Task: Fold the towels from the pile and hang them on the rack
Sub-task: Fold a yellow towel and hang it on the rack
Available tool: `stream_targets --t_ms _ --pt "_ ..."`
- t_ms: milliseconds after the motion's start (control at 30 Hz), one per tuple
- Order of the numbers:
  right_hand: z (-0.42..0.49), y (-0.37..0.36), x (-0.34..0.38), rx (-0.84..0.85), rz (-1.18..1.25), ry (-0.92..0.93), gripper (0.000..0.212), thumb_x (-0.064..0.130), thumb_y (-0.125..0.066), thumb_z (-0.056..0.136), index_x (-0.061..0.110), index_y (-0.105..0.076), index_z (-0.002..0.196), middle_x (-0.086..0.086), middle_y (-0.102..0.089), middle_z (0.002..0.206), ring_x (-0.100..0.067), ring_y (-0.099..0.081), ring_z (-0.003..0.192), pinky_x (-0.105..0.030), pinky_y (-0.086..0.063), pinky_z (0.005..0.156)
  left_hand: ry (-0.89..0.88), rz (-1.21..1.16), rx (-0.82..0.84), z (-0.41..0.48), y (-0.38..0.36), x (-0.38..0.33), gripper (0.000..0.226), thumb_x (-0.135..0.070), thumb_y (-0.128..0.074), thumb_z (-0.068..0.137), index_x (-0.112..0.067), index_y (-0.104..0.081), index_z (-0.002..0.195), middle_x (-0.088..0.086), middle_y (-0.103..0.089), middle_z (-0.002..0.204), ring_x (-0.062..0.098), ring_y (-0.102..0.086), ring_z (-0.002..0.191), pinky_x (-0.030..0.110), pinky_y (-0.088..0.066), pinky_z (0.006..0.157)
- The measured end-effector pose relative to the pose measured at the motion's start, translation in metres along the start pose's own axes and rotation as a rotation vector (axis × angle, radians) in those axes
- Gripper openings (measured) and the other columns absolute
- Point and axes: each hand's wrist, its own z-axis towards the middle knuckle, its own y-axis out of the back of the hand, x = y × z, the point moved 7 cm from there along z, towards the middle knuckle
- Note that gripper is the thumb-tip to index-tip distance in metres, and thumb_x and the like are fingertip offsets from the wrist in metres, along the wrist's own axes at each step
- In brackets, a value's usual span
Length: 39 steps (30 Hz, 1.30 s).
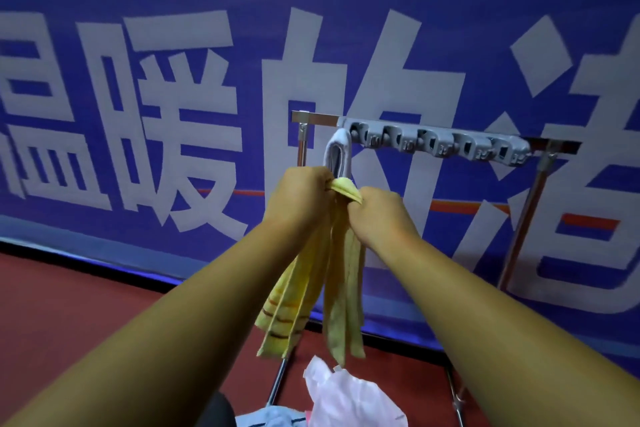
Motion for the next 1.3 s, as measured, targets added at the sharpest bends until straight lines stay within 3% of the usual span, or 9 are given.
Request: stream_targets --t_ms 100,233,333,533,667,767,1000,1100,1300 --pt "0.004 0.017 0.014 -0.081 0.035 0.039 0.02 0.023 -0.045 0.106 0.015 -0.063 0.1 -0.006 -0.062 0.091 -0.019 -0.055 0.073 -0.031 -0.035 0.053 0.029 0.052 0.023 0.003 0.001 0.005 0.01 -0.015 -0.067 0.102 -0.02 -0.07 0.11 0.003 -0.068 0.095 0.022 -0.067 0.086 0.032 -0.057 0.072" --pt "0.009 0.029 0.033 -0.115 -0.072 0.109 0.011 0.016 -0.047 0.109 0.016 -0.059 0.107 -0.006 -0.06 0.096 -0.018 -0.054 0.075 -0.028 -0.032 0.053 0.108 0.049 0.096 0.004 -0.013 0.013 0.022 -0.009 -0.07 0.098 -0.016 -0.065 0.119 0.007 -0.066 0.107 0.026 -0.067 0.095 0.039 -0.061 0.087" --pt "0.013 0.036 0.037 -0.125 -0.156 0.147 0.007 0.013 -0.049 0.106 0.018 -0.053 0.106 -0.007 -0.057 0.096 -0.016 -0.047 0.07 -0.029 -0.029 0.052 0.143 0.026 0.046 0.009 -0.012 0.018 0.007 -0.016 -0.069 0.1 -0.015 -0.069 0.107 0.006 -0.068 0.096 0.023 -0.068 0.084 0.04 -0.063 0.082" --pt "0.027 0.046 0.031 -0.096 -0.326 0.154 0.011 0.011 -0.052 0.106 0.017 -0.052 0.098 -0.004 -0.052 0.086 -0.015 -0.047 0.066 -0.03 -0.029 0.051 0.087 0.128 -0.016 0.036 0.005 0.017 0.015 -0.024 -0.075 0.098 -0.016 -0.074 0.086 0.005 -0.066 0.076 0.022 -0.067 0.068 0.04 -0.065 0.069" --pt "0.048 0.044 0.028 -0.092 -0.366 0.181 0.008 0.012 -0.052 0.105 0.014 -0.059 0.1 -0.002 -0.049 0.084 -0.018 -0.052 0.068 -0.031 -0.035 0.052 0.028 0.288 0.088 0.06 0.007 0.004 0.005 -0.011 -0.07 0.099 -0.013 -0.074 0.098 0.005 -0.061 0.079 0.02 -0.064 0.072 0.031 -0.059 0.07" --pt "0.064 0.045 0.032 -0.101 -0.369 0.198 0.011 0.011 -0.052 0.104 0.015 -0.061 0.107 -0.005 -0.057 0.09 -0.024 -0.059 0.075 -0.036 -0.046 0.058 0.04 0.34 0.149 0.076 0.008 0.004 0.016 -0.009 -0.071 0.098 -0.01 -0.067 0.114 0.007 -0.061 0.092 0.027 -0.069 0.088 0.037 -0.062 0.086" --pt "0.1 0.063 0.048 -0.176 -0.345 0.262 0.014 0.011 -0.049 0.106 0.022 -0.057 0.106 -0.004 -0.051 0.087 -0.028 -0.057 0.08 -0.032 -0.04 0.056 -0.186 0.472 -0.167 0.104 0.025 0.002 0.051 -0.005 -0.081 0.089 -0.009 -0.057 0.135 0.011 -0.055 0.124 0.024 -0.057 0.099 0.035 -0.056 0.077" --pt "0.12 0.073 0.051 -0.222 -0.418 0.276 0.01 0.017 -0.051 0.107 0.018 -0.061 0.103 -0.007 -0.056 0.09 -0.029 -0.06 0.083 -0.036 -0.046 0.063 -0.1 0.474 -0.199 0.127 0.031 0.012 0.047 -0.007 -0.08 0.091 -0.008 -0.058 0.132 0.011 -0.05 0.122 0.024 -0.055 0.096 0.036 -0.059 0.077" --pt "0.164 0.078 0.042 -0.268 -0.502 0.221 0.008 0.016 -0.06 0.103 0.017 -0.067 0.099 -0.006 -0.056 0.083 -0.023 -0.057 0.069 -0.033 -0.046 0.058 -0.074 0.466 -0.221 0.168 0.019 0.017 0.045 -0.014 -0.08 0.093 -0.01 -0.059 0.133 0.01 -0.052 0.121 0.022 -0.057 0.084 0.033 -0.056 0.069"
